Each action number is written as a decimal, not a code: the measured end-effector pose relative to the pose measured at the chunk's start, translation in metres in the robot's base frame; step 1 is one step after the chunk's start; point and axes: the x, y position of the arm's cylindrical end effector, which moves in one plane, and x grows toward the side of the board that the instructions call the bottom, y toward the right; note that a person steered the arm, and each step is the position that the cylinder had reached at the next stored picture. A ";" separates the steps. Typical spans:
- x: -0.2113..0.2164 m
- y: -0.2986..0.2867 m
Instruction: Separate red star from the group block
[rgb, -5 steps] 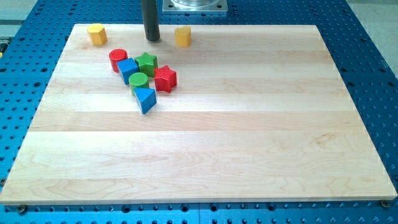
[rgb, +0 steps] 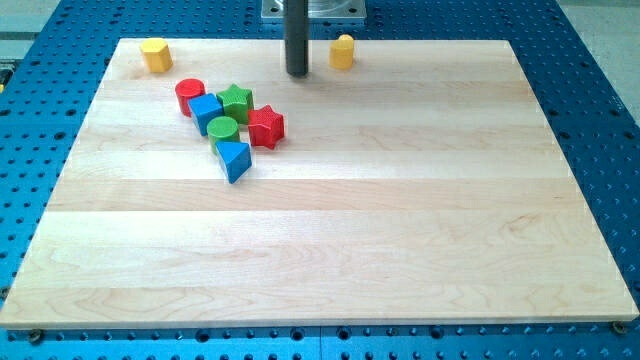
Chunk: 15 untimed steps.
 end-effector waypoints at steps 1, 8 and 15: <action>-0.001 -0.010; 0.033 -0.027; 0.067 -0.211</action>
